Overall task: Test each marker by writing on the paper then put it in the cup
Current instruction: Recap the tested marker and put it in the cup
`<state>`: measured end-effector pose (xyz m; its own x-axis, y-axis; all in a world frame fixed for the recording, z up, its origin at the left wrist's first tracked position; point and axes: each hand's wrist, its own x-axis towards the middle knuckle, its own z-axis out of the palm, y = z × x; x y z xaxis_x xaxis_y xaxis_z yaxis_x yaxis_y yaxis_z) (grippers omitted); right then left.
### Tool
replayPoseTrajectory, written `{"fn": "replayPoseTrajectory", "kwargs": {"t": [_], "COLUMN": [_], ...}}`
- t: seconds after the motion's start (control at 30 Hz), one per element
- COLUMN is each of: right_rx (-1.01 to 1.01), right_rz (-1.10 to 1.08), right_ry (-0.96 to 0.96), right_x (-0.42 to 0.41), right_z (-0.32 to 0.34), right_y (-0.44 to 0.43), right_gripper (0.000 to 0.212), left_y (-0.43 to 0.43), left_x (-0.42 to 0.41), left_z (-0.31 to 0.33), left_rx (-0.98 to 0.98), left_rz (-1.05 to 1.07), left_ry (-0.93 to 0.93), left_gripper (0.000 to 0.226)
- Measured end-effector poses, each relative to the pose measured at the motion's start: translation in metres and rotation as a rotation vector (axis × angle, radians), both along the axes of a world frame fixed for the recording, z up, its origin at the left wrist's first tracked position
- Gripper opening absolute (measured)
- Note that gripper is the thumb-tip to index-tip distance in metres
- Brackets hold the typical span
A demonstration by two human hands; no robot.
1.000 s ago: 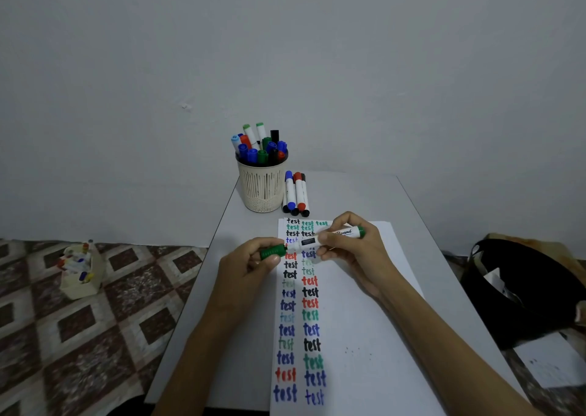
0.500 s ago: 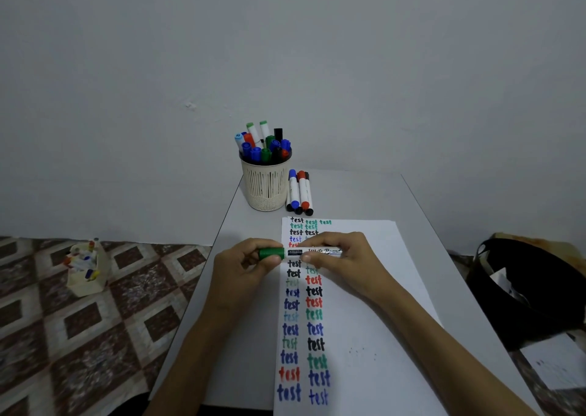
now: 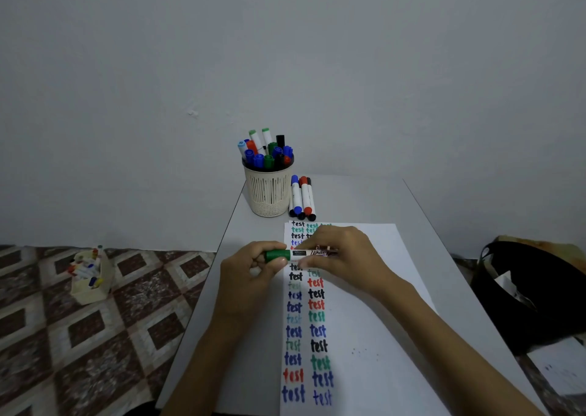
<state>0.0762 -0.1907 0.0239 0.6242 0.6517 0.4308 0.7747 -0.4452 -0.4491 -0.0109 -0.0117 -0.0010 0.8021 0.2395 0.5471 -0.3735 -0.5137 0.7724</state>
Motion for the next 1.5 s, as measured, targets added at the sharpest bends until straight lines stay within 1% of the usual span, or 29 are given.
{"fn": "replayPoseTrajectory", "kwargs": {"t": [0.1, 0.13, 0.2, 0.27, 0.3, 0.33, 0.4, 0.43, 0.5, 0.57, 0.63, 0.7, 0.73, 0.77, 0.8, 0.9, 0.97, 1.0, 1.03, 1.07, 1.13, 1.17, 1.2, 1.23, 1.27, 1.33, 1.37, 1.43, 1.5], "right_rx": [-0.217, -0.243, -0.204, -0.065, 0.056, 0.201, 0.49, 0.606, 0.711, 0.663, 0.499, 0.289, 0.197, 0.131, 0.103, 0.104, 0.078, 0.082, 0.135, 0.248, 0.553, 0.647, 0.657, 0.585, 0.466, 0.201, 0.104, 0.03, 0.026], "right_rz": [0.071, 0.073, 0.014, -0.098, -0.146, -0.179, -0.186, -0.167, -0.138, -0.126, -0.148, -0.191, -0.222, -0.257, -0.28, -0.281, -0.268, -0.254, -0.239, -0.227, -0.243, -0.29, -0.364, -0.441, -0.494, -0.508, -0.494, -0.495, -0.507], "right_ry": [-0.296, -0.337, -0.333, -0.287, -0.25, -0.21, -0.143, -0.135, -0.145, -0.151, -0.131, -0.113, -0.135, -0.166, -0.182, -0.166, -0.146, -0.142, -0.121, -0.084, 0.025, 0.064, 0.084, 0.117, 0.176, 0.358, 0.43, 0.471, 0.444], "right_x": [0.006, 0.011, 0.027, 0.045, 0.053, 0.06, 0.072, 0.077, 0.086, 0.09, 0.095, 0.1, 0.103, 0.104, 0.106, 0.107, 0.107, 0.107, 0.104, 0.104, 0.104, 0.107, 0.11, 0.115, 0.119, 0.121, 0.119, 0.116, 0.112], "right_z": [0.009, 0.014, 0.032, 0.058, 0.073, 0.088, 0.116, 0.127, 0.138, 0.138, 0.127, 0.11, 0.102, 0.096, 0.09, 0.087, 0.091, 0.092, 0.094, 0.093, 0.088, 0.083, 0.075, 0.066, 0.056, 0.034, 0.025, 0.012, 0.009], "right_y": [0.009, 0.012, 0.017, 0.024, 0.029, 0.035, 0.053, 0.063, 0.087, 0.111, 0.128, 0.137, 0.139, 0.14, 0.14, 0.141, 0.139, 0.137, 0.133, 0.127, 0.112, 0.103, 0.092, 0.081, 0.071, 0.055, 0.05, 0.047, 0.047], "right_gripper": [0.026, 0.024, 0.023, 0.017, 0.015, 0.021, 0.041, 0.049, 0.059, 0.063, 0.059, 0.045, 0.032, 0.019, 0.012, 0.023, 0.03, 0.032, 0.033, 0.031, 0.022, 0.02, 0.02, 0.021, 0.021, 0.017, 0.016, 0.02, 0.027], "left_y": [0.001, 0.001, 0.001, -0.001, -0.002, -0.002, -0.002, -0.001, 0.0, 0.001, 0.001, 0.002, 0.002, 0.002, 0.002, 0.002, 0.003, 0.003, 0.003, 0.003, 0.002, 0.002, 0.002, 0.002, 0.002, 0.002, 0.002, 0.002, 0.001], "left_x": [0.001, 0.002, 0.005, 0.008, 0.009, 0.011, 0.013, 0.014, 0.016, 0.017, 0.018, 0.019, 0.019, 0.02, 0.02, 0.021, 0.022, 0.022, 0.022, 0.021, 0.02, 0.019, 0.019, 0.019, 0.019, 0.02, 0.02, 0.02, 0.019], "left_z": [-0.001, -0.002, -0.004, -0.008, -0.01, -0.013, -0.017, -0.018, -0.02, -0.022, -0.024, -0.025, -0.025, -0.025, -0.026, -0.028, -0.029, -0.03, -0.03, -0.03, -0.029, -0.028, -0.027, -0.027, -0.026, -0.027, -0.027, -0.028, -0.028], "left_rx": [-0.025, -0.062, -0.083, -0.004, 0.061, 0.145, 0.306, 0.343, 0.342, 0.331, 0.34, 0.345, 0.347, 0.348, 0.354, 0.356, 0.356, 0.357, 0.355, 0.352, 0.343, 0.34, 0.339, 0.339, 0.34, 0.343, 0.342, 0.341, 0.346], "left_rz": [0.022, 0.021, 0.006, -0.008, -0.011, -0.009, 0.01, 0.022, 0.029, 0.023, 0.02, 0.025, 0.025, 0.026, 0.028, 0.028, 0.027, 0.026, 0.025, 0.025, 0.022, 0.021, 0.021, 0.018, 0.015, 0.014, 0.016, 0.02, 0.026], "left_ry": [0.035, 0.079, 0.162, 0.222, 0.24, 0.239, 0.214, 0.213, 0.224, 0.22, 0.219, 0.226, 0.227, 0.231, 0.235, 0.25, 0.263, 0.267, 0.267, 0.262, 0.248, 0.242, 0.235, 0.23, 0.226, 0.222, 0.221, 0.216, 0.219], "left_gripper": [0.032, 0.038, 0.051, 0.057, 0.054, 0.049, 0.043, 0.043, 0.043, 0.043, 0.041, 0.04, 0.04, 0.041, 0.042, 0.046, 0.044, 0.043, 0.042, 0.041, 0.04, 0.039, 0.039, 0.038, 0.037, 0.036, 0.035, 0.035, 0.036]}}
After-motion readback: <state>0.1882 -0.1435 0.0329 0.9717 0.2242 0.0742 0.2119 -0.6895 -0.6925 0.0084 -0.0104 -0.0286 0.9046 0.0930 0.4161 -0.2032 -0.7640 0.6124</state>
